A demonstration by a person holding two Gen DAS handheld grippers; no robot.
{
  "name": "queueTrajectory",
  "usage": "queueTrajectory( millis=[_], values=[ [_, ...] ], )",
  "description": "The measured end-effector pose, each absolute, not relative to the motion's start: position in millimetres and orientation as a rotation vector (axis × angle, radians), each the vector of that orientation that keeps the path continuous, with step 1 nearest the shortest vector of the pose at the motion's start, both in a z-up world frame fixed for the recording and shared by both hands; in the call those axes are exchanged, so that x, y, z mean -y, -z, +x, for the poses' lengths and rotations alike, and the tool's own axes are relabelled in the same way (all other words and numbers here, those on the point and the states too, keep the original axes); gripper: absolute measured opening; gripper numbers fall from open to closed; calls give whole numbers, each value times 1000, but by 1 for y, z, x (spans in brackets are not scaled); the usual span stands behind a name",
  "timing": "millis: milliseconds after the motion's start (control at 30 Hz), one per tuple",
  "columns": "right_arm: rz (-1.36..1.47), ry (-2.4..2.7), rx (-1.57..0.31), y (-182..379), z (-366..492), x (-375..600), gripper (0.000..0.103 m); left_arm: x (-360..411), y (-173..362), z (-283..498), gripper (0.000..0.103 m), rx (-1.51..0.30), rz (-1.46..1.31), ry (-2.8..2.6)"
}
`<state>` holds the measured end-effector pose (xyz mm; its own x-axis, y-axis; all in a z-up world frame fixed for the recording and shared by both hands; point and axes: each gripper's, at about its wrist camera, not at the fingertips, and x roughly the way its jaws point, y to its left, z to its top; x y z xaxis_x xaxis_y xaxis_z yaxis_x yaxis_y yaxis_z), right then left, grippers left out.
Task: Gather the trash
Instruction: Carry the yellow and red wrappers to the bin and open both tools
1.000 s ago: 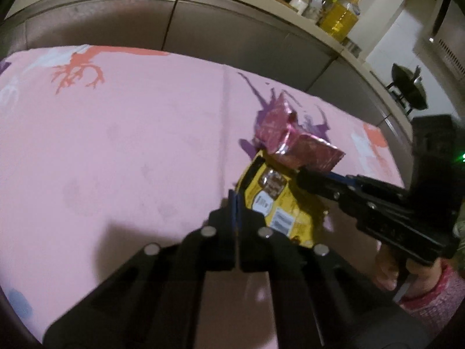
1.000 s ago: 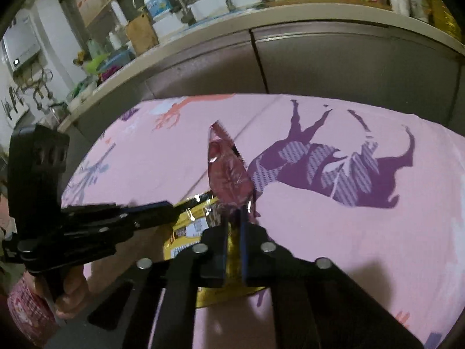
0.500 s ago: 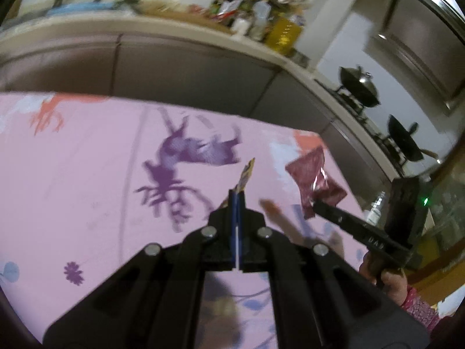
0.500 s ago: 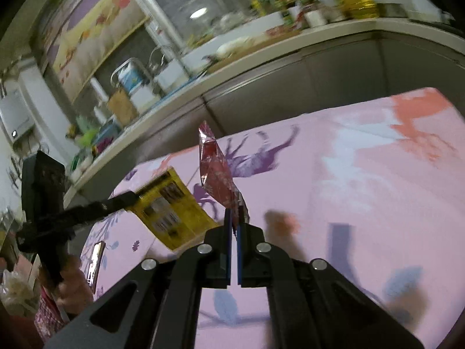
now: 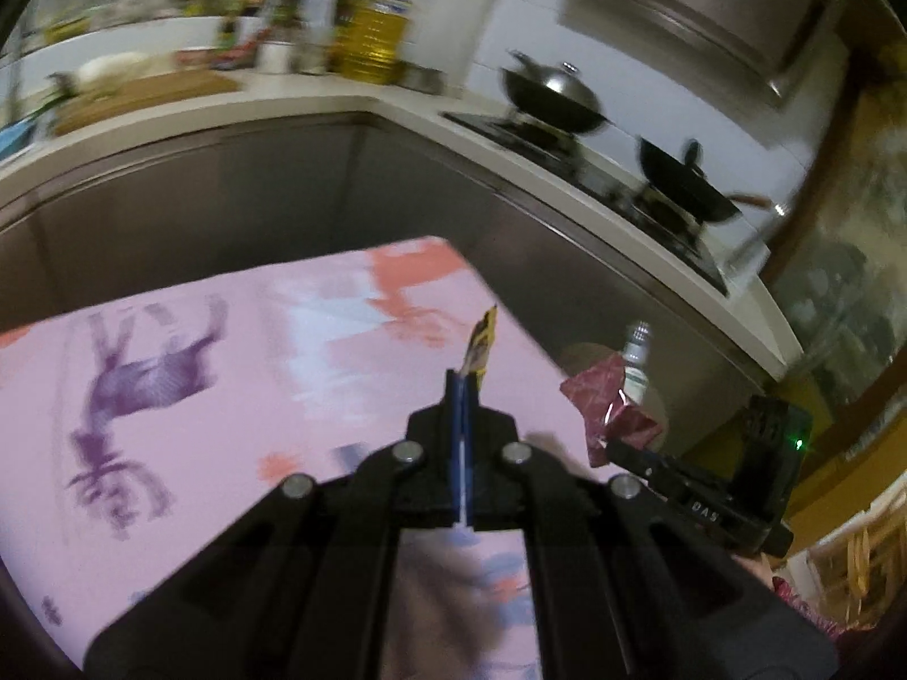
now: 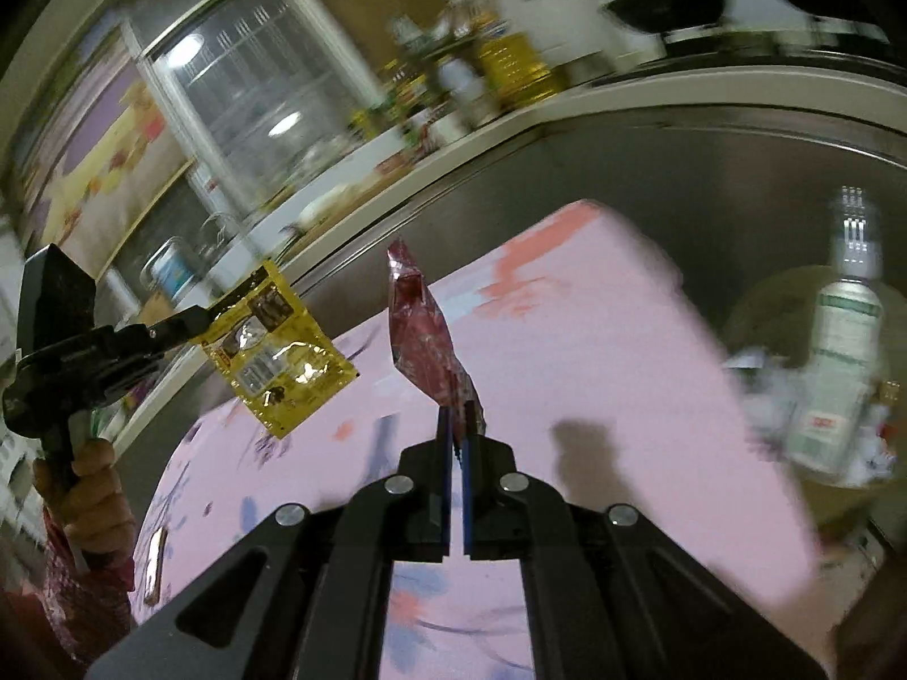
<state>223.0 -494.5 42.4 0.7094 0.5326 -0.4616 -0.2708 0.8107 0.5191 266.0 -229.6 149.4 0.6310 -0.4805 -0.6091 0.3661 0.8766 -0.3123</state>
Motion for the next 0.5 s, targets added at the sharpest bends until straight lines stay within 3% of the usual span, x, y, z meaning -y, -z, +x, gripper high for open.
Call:
queueTrajectory(
  millis=[500],
  values=[
    [607, -61, -596, 11, 208, 677, 1, 468, -119, 344, 0, -840, -15, 705]
  ],
)
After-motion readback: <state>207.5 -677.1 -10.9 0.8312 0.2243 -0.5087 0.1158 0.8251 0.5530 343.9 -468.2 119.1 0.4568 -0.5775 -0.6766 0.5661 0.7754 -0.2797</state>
